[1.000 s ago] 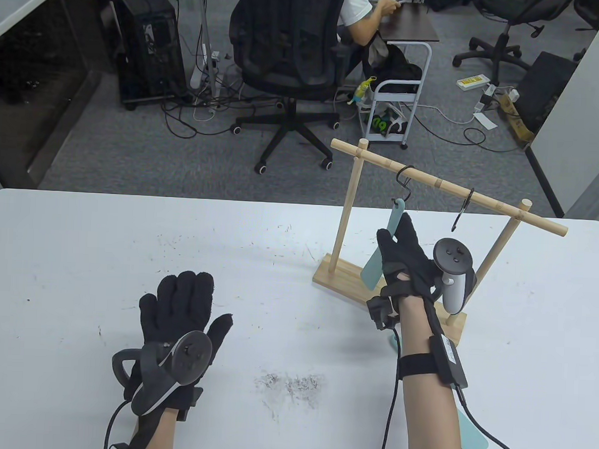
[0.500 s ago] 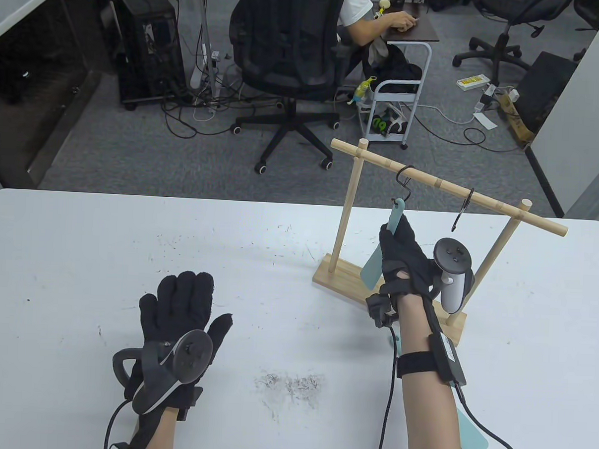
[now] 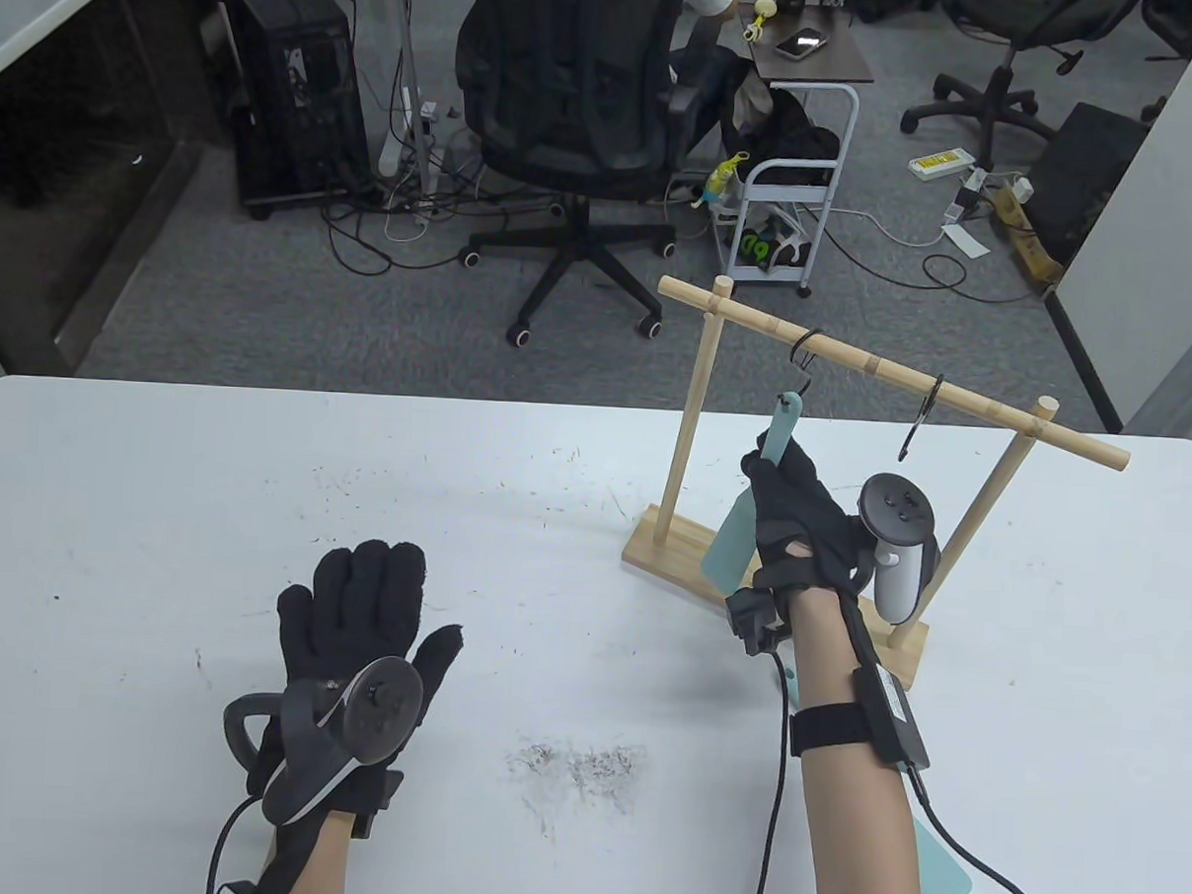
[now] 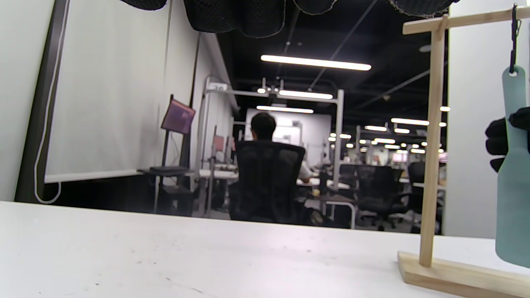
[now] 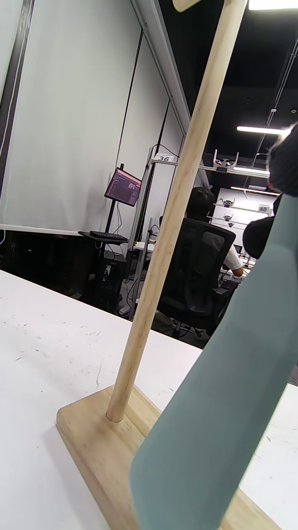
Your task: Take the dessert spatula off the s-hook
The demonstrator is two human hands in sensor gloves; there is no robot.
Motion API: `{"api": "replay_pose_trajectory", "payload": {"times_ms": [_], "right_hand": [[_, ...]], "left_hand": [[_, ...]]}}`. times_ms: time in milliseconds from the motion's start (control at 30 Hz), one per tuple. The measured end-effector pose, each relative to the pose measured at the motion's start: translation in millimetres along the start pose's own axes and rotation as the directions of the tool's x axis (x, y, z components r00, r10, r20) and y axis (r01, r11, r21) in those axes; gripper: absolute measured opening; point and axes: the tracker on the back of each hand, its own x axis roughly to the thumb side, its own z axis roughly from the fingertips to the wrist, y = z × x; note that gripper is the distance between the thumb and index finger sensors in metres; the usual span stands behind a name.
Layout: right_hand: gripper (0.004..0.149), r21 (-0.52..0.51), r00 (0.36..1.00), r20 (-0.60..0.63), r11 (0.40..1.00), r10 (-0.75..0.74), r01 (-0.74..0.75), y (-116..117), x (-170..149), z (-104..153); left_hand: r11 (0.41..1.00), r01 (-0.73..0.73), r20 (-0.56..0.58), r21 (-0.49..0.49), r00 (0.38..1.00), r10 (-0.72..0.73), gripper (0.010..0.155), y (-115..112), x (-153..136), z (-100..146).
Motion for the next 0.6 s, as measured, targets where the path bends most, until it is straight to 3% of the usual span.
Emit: {"api": "replay_pose_trajectory", "payload": {"times_ms": [600], "right_hand": [[0.059, 0.081, 0.999, 0.042, 0.997, -0.006, 0.002, 3, 10, 17]], "left_hand": [[1.000, -0.009, 0.004, 0.003, 1.000, 0.009, 0.080, 0, 0, 1]]}}
